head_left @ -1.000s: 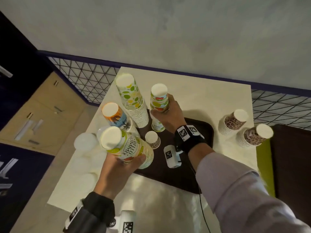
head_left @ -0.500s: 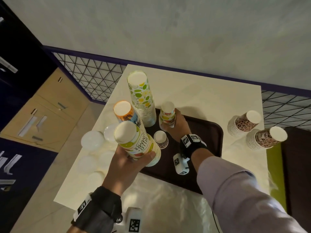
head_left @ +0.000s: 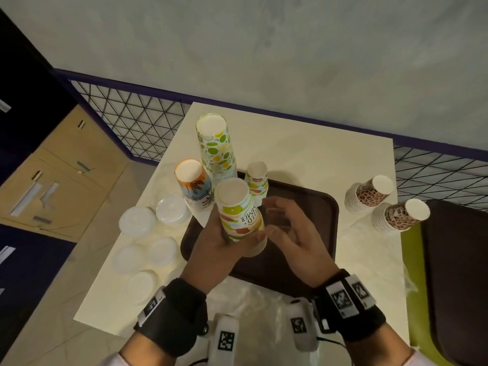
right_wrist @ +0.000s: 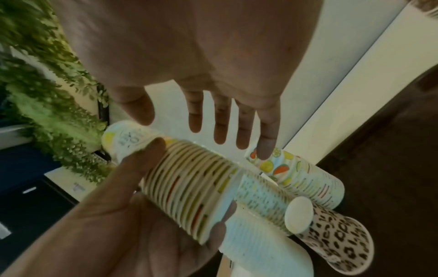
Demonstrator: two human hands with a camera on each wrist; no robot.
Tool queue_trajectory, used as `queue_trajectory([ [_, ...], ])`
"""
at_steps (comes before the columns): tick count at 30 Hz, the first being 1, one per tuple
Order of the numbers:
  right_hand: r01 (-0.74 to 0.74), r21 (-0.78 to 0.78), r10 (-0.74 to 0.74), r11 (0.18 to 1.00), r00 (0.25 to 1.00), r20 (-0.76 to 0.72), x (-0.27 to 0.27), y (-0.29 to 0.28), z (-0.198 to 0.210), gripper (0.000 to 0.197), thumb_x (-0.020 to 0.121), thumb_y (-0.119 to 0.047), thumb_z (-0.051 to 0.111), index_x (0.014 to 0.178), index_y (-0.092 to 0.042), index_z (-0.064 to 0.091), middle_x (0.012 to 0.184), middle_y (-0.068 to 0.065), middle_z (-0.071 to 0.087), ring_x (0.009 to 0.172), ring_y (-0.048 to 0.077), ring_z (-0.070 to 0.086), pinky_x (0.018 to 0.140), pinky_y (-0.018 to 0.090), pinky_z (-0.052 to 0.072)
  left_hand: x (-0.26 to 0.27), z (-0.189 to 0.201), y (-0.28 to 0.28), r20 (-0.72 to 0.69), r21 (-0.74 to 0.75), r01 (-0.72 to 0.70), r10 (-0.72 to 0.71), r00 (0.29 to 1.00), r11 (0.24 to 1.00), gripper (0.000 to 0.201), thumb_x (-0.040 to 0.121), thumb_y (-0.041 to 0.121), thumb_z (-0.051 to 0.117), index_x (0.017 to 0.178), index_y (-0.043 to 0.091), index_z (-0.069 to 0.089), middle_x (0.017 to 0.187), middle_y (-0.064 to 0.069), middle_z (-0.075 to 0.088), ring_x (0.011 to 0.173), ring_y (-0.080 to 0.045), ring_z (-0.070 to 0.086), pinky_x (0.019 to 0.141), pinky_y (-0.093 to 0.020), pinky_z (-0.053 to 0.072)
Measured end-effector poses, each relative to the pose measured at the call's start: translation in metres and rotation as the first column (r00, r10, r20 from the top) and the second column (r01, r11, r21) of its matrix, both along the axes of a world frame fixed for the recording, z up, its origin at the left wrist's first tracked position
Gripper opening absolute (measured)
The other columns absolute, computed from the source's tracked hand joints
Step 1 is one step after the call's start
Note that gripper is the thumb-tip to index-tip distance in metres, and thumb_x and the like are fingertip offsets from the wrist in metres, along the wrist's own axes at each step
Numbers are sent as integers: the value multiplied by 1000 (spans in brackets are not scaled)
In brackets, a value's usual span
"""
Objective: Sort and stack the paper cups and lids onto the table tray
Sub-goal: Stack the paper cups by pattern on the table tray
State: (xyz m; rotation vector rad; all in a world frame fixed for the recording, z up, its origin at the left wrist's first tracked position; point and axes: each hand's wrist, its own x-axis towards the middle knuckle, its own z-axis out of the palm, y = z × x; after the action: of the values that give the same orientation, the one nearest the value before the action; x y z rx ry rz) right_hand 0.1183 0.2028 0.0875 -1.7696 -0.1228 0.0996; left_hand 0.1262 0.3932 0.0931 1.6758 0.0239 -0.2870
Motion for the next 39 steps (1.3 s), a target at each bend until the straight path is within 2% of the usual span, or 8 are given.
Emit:
queue_trajectory([
  [3,-46,17,47,999,997,-55,-6,1,0,54,97,-40,64,146,-27,44,141,-8,57,129,16,57,96,44,57,-2,7,-6,13,11,73,-73,997,997,69,82,27,82,139,42,47,134,23,66,127,-1,62,101,-20,53],
  [7,-55,83,64,995,992,-105,-7,4,5,58,94,-30,68,146,-24,43,134,-18,62,124,7,60,95,28,55,-1,8,-8,11,83,140,-142,990,987,68,84,9,84,130,46,50,125,29,68,119,4,64,92,-14,54],
  [13,-25,62,32,998,994,-108,-1,5,1,63,88,-15,78,139,-32,46,132,-17,64,126,5,59,104,25,49,-4,8,2,10,137,171,-174,985,976,85,73,33,92,141,50,45,132,30,64,123,3,62,100,-27,56],
  [16,39,73,-31,997,994,-100,10,2,2,63,86,-6,78,140,-23,48,129,-12,66,123,6,61,103,27,51,-6,0,13,-13,153,156,-156,988,976,95,72,37,95,149,50,41,136,28,60,128,-3,60,103,-35,56],
  [21,202,67,-202,977,979,-2,46,-3,19,61,85,-10,78,136,-16,46,123,-14,65,113,-1,63,89,15,52,-14,-18,28,-42,225,34,-25,999,974,83,72,42,92,133,67,42,133,24,59,124,2,59,103,-35,55],
  [26,352,-26,-346,936,929,132,100,8,19,66,80,-21,82,135,-19,46,122,-12,63,109,-3,62,89,13,51,-24,-24,32,-59,262,48,-34,998,964,72,77,35,91,135,51,50,126,19,63,118,-3,63,101,-37,56],
  [33,308,-220,-302,925,951,63,131,26,-33,75,68,-43,79,134,-26,47,124,3,62,109,15,64,94,39,57,-28,-22,33,-51,296,72,-59,997,953,66,80,33,89,135,44,54,125,19,63,116,-5,63,98,-35,56],
  [39,223,-226,-249,948,964,-94,125,20,-56,72,82,-25,83,141,-19,41,117,-7,62,103,7,58,91,24,47,-28,-21,31,-40,305,83,-75,996,949,64,81,30,89,134,43,55,124,18,63,116,-5,63,97,-34,56],
])
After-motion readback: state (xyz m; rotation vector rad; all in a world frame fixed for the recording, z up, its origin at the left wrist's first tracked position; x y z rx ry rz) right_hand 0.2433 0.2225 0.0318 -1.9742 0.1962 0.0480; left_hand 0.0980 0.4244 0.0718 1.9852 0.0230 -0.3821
